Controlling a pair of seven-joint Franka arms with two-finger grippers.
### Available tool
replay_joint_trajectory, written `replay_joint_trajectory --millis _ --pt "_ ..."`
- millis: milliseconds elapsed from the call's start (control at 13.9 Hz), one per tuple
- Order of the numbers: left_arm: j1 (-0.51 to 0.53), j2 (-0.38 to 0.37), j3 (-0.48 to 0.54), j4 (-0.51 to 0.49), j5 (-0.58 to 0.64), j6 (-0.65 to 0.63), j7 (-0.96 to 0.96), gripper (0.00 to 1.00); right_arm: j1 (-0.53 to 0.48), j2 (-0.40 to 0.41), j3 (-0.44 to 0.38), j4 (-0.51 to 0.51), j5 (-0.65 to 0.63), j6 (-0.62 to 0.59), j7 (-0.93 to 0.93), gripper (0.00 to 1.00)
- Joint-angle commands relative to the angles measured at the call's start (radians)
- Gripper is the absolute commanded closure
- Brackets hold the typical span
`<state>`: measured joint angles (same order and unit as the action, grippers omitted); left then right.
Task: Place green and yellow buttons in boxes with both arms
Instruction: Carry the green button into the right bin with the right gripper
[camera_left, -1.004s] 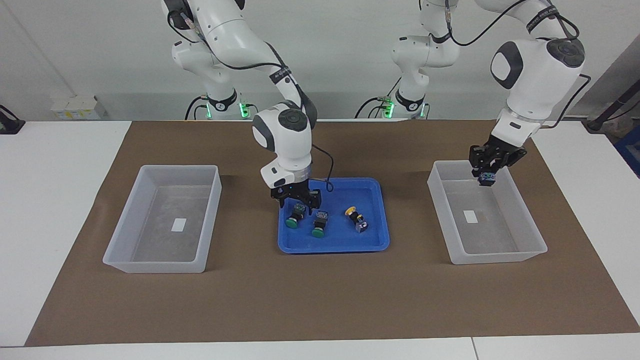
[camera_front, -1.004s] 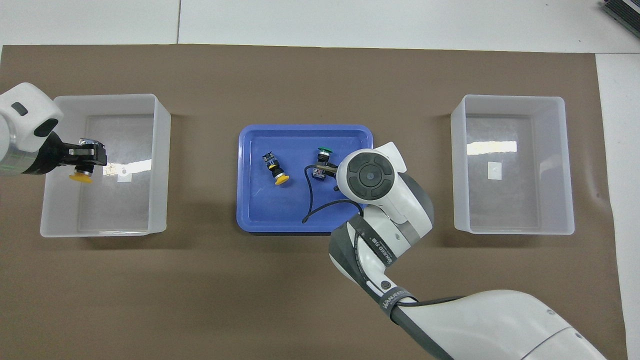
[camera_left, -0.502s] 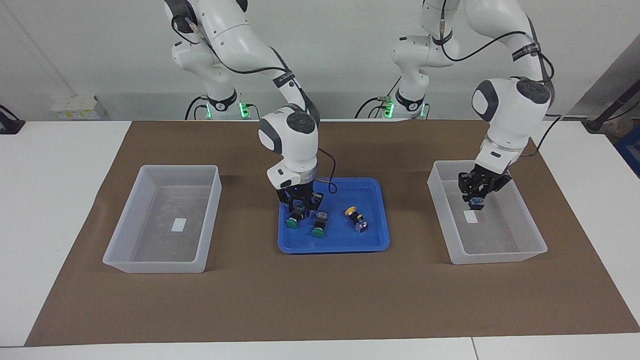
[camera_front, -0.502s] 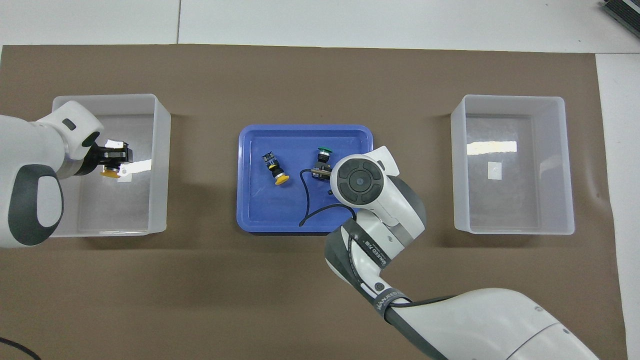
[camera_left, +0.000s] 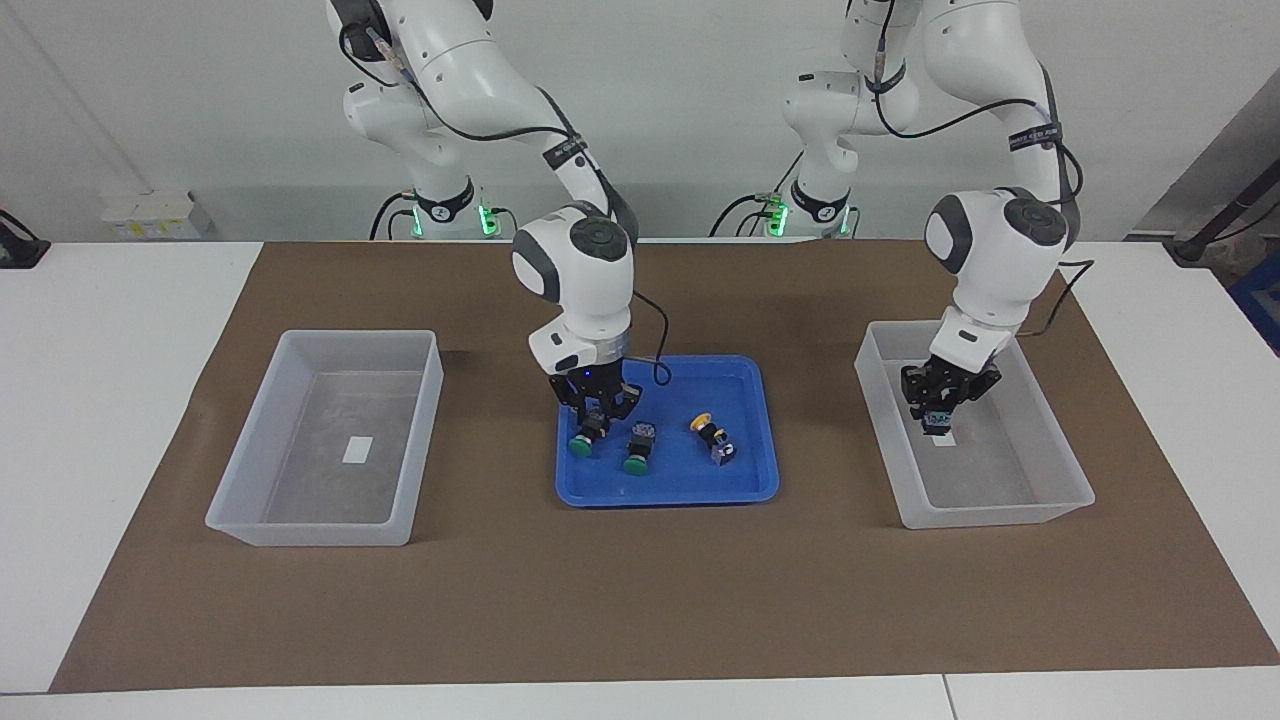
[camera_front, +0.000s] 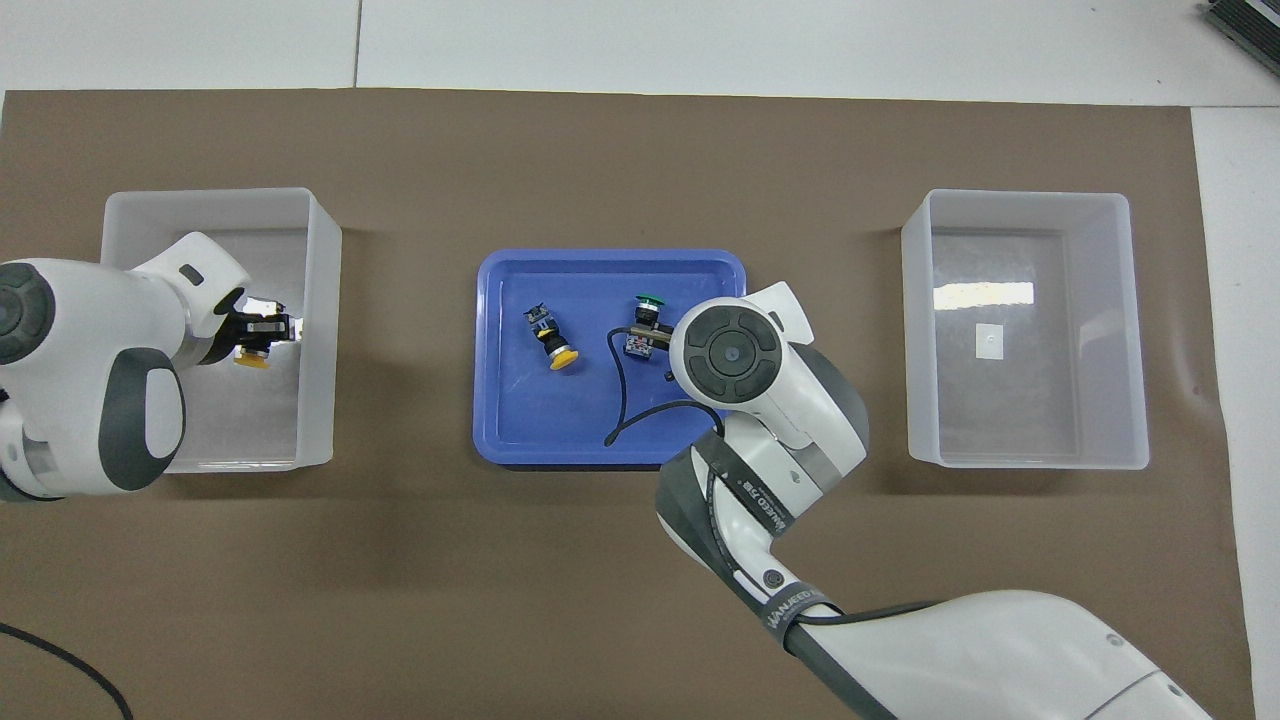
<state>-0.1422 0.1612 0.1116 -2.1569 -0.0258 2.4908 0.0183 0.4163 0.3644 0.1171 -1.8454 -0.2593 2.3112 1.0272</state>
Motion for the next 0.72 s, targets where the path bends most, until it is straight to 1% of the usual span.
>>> replay_joint_trajectory --millis 0,72,143,215,359,430,574,645 --pt "0.003 0.05 -0.004 -0.015 -0.008 0.077 -0.001 1.0 -0.043 -0.097 0.007 -0.015 -0.028 -0.082 -0.044 1.0" --pt "0.003 0.069 -0.003 -0.015 -0.008 0.104 -0.003 0.99 -0.065 -0.134 0.007 -0.017 -0.024 -0.129 -0.105 1.0" --pt "0.003 0.081 -0.004 -0.015 -0.008 0.117 -0.004 0.84 -0.094 -0.168 0.007 -0.015 -0.02 -0.179 -0.168 1.0" --pt "0.003 0.083 -0.003 -0.015 -0.008 0.119 -0.004 0.62 -0.12 -0.197 0.007 -0.015 -0.018 -0.226 -0.244 1.0" --pt "0.006 0.083 -0.003 -0.014 -0.008 0.112 -0.003 0.25 -0.198 -0.252 0.009 -0.021 -0.005 -0.289 -0.408 1.0" --pt "0.006 0.083 -0.003 -0.006 -0.008 0.099 -0.003 0.16 -0.241 -0.274 0.009 -0.035 0.008 -0.302 -0.488 1.0" --pt "0.007 0.081 -0.003 0.009 -0.008 0.083 -0.001 0.07 -0.333 -0.301 0.009 -0.07 0.055 -0.288 -0.663 1.0" --pt "0.006 0.075 -0.003 0.035 -0.008 0.033 -0.003 0.04 -0.376 -0.3 0.007 -0.074 0.075 -0.285 -0.735 1.0"
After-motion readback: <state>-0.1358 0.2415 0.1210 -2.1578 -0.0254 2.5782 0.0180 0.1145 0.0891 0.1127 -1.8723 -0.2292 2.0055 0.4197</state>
